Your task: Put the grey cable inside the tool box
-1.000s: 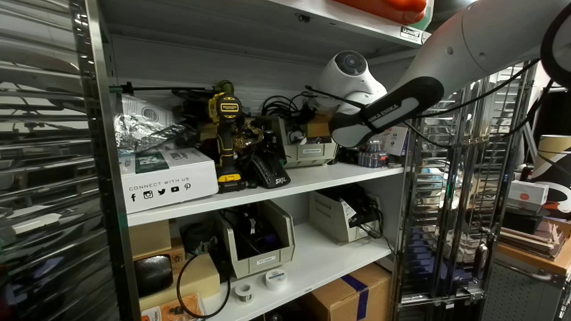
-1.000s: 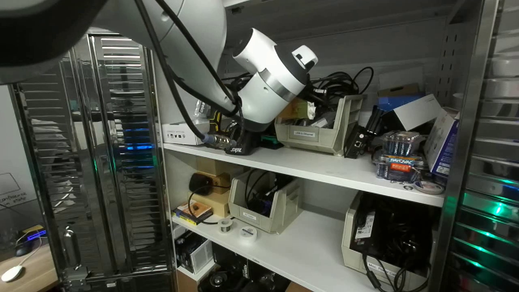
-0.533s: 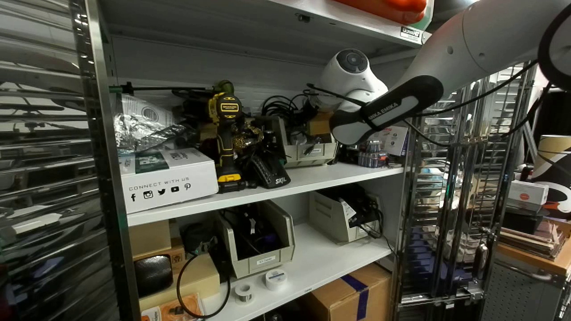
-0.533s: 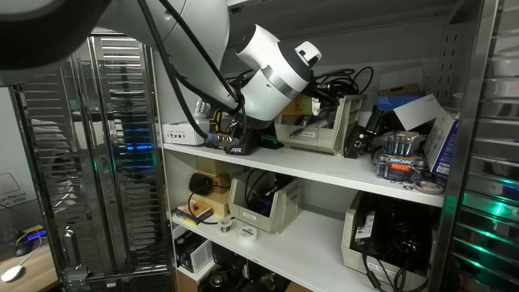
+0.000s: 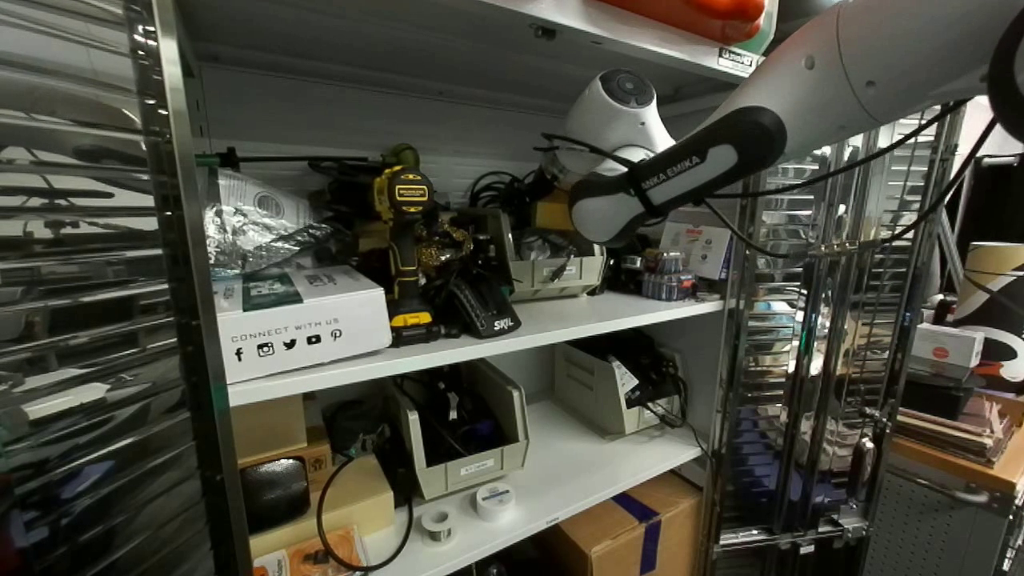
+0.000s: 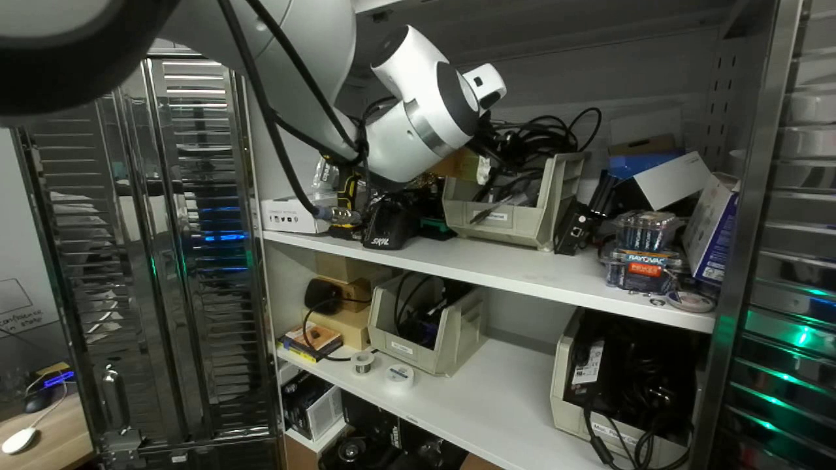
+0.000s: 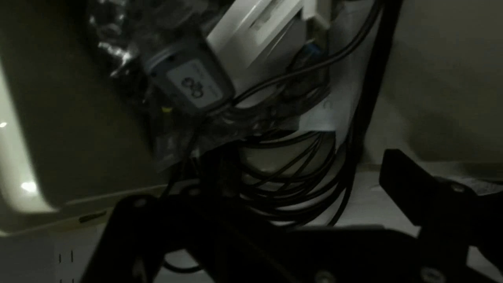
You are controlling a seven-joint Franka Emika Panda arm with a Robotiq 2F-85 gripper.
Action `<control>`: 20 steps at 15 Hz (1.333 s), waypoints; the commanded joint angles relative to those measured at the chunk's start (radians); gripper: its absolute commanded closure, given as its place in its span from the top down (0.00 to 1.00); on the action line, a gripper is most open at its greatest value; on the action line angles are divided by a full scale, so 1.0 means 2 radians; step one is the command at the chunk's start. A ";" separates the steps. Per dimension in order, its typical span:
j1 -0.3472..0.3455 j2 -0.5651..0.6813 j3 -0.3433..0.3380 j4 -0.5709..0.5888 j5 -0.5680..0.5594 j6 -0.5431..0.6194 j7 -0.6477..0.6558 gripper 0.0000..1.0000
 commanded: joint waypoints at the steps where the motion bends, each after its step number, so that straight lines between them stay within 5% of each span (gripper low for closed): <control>1: -0.019 -0.059 0.051 -0.066 0.136 -0.054 -0.103 1.00; 4: -0.018 -0.104 0.050 -0.092 0.261 -0.116 -0.187 1.00; 8: -0.019 -0.174 0.036 -0.125 0.349 -0.241 -0.254 1.00; 14: -0.018 -0.256 0.005 -0.204 0.347 -0.404 -0.270 1.00; 20: -0.021 -0.300 -0.018 -0.217 0.348 -0.594 -0.299 1.00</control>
